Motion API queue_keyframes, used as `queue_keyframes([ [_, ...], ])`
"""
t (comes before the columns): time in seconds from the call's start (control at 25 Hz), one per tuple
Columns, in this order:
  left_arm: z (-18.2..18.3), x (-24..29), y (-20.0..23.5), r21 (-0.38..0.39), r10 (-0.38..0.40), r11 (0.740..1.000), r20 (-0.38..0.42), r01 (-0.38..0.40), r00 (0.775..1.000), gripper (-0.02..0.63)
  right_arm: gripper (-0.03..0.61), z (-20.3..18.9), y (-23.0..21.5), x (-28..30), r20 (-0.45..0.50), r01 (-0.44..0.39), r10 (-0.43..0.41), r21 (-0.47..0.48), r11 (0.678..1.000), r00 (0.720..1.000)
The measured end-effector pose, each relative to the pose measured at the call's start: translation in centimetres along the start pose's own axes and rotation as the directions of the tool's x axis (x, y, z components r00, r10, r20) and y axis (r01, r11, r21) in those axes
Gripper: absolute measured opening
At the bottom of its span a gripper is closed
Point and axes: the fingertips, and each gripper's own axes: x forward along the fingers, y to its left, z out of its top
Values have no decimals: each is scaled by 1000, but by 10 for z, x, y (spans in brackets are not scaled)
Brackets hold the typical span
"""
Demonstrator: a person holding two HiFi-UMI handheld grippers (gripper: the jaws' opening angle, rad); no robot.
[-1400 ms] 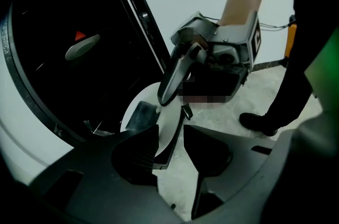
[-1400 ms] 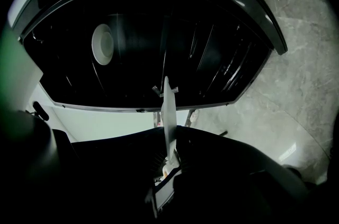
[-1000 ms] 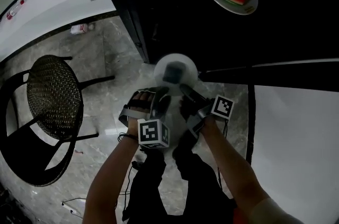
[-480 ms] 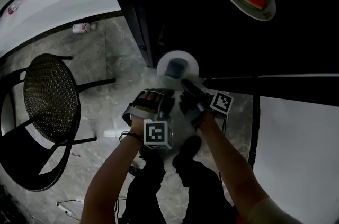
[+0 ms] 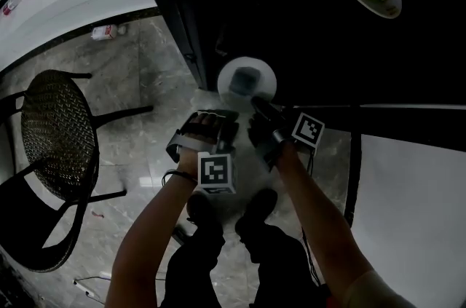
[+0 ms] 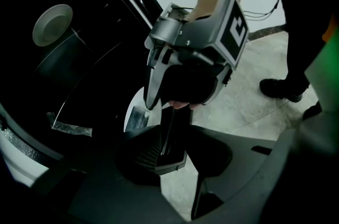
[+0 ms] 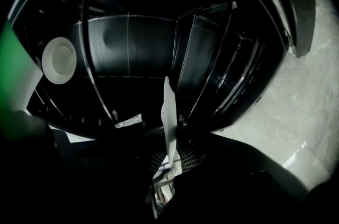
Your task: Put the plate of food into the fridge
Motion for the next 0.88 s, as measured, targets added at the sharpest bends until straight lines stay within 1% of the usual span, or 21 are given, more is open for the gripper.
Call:
queue_keyframes([
  [0.12,-4,0,-9,-20,-5,1000,5,5,1000,129,43,9,-9,9,20,12,-12,2,1000,1000],
  [0.24,-10,-4,-25,-24,-27,999,7,28,1000,130,43,14,-16,16,32,26,-26,-9,1000,999],
  [0.36,-17,-4,-37,-22,-28,999,-2,28,1000,130,43,17,-23,21,42,43,-42,-20,999,998],
  [0.48,-17,-4,-49,-24,-49,998,8,49,999,130,43,26,-31,23,74,45,-44,-18,999,996],
  [0.56,-19,-5,-51,-35,-46,998,13,47,999,130,41,28,-33,29,79,41,-40,-20,999,996],
  [0.64,-22,-6,-52,-24,-44,999,2,44,999,129,41,29,-32,34,81,36,-34,-23,999,996],
  [0.76,-26,-4,-58,9,-65,998,-24,65,998,129,41,31,-32,40,92,33,-31,-27,999,995],
  [0.88,-26,1,-57,-2,-61,998,-18,61,998,130,38,33,-39,44,96,48,-44,-41,998,994],
])
